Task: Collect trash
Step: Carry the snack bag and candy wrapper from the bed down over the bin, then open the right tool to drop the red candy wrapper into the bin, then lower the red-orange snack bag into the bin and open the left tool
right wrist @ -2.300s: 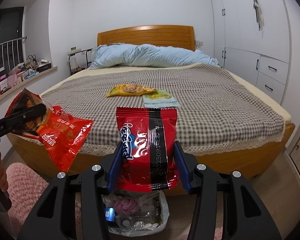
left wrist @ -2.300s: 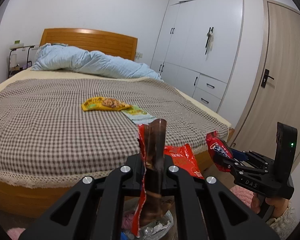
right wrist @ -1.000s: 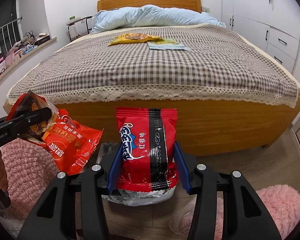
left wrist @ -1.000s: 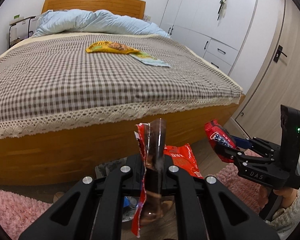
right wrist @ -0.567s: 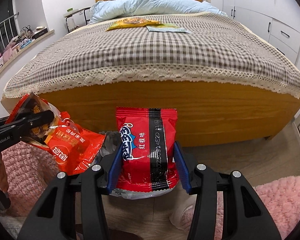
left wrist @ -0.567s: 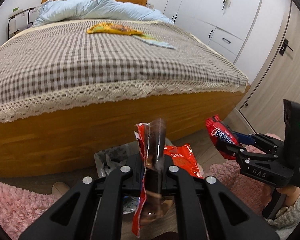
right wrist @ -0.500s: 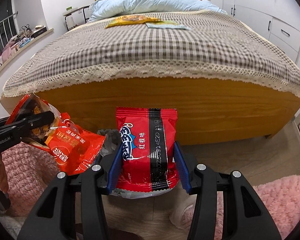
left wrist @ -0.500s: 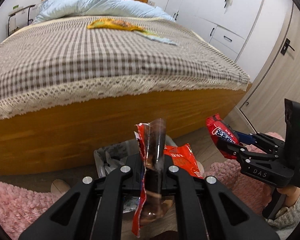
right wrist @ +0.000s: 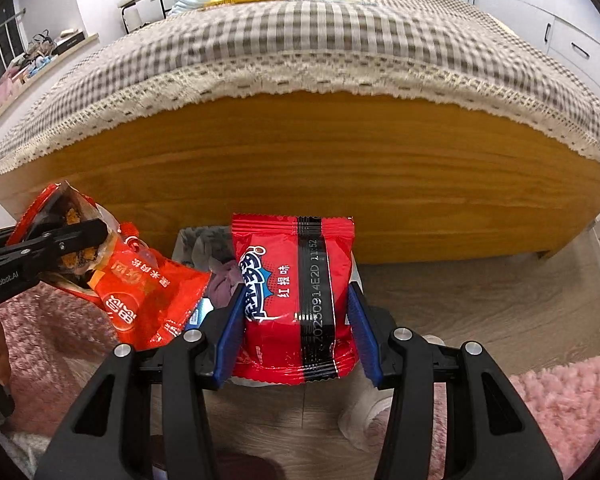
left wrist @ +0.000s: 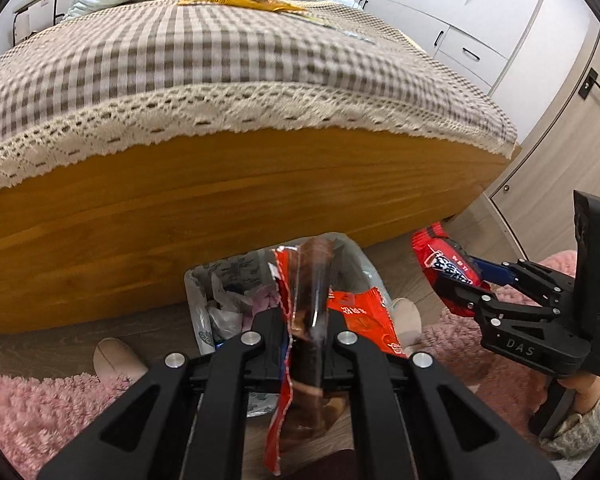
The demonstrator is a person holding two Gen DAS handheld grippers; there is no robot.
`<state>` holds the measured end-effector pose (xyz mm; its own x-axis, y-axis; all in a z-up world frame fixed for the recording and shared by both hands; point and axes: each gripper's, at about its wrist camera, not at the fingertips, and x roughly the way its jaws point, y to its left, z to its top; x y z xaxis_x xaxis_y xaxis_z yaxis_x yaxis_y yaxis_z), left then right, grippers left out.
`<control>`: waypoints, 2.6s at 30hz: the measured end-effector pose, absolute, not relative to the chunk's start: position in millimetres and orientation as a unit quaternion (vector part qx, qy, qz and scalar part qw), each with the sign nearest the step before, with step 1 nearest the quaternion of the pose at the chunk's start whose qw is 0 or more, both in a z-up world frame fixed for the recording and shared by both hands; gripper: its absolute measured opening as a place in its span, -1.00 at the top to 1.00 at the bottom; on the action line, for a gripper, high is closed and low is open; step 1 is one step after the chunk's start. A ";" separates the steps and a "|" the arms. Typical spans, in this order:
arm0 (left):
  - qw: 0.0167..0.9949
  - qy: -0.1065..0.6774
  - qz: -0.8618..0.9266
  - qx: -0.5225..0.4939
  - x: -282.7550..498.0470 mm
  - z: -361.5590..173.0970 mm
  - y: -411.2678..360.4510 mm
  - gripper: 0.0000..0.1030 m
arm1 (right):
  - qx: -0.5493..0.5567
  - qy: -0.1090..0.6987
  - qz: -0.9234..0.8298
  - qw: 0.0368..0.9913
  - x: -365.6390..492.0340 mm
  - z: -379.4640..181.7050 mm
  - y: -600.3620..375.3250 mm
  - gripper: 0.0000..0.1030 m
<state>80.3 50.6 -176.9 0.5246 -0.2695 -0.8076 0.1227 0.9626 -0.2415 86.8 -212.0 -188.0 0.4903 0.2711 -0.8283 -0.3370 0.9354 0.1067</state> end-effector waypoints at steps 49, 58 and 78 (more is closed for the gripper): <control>0.838 0.533 -0.041 -0.112 121.9 -260.8 80.6 0.91 | 0.004 0.609 0.117 0.784 170.3 -277.7 -199.3 -0.76; 0.823 0.559 -0.060 -0.080 116.0 -278.0 61.0 0.91 | 0.034 0.611 0.100 0.784 169.8 -279.4 -210.0 -0.78; 0.795 0.600 -0.050 -0.071 117.7 -323.7 38.7 0.91 | 0.063 0.609 0.131 0.780 159.3 -260.1 -219.6 -0.78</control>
<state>117.7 38.7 -323.7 0.2757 -0.1653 -0.9469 -0.0051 0.9848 -0.1734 159.3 -219.6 -260.1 0.2238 0.2817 -0.9330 -0.1272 0.9576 0.2586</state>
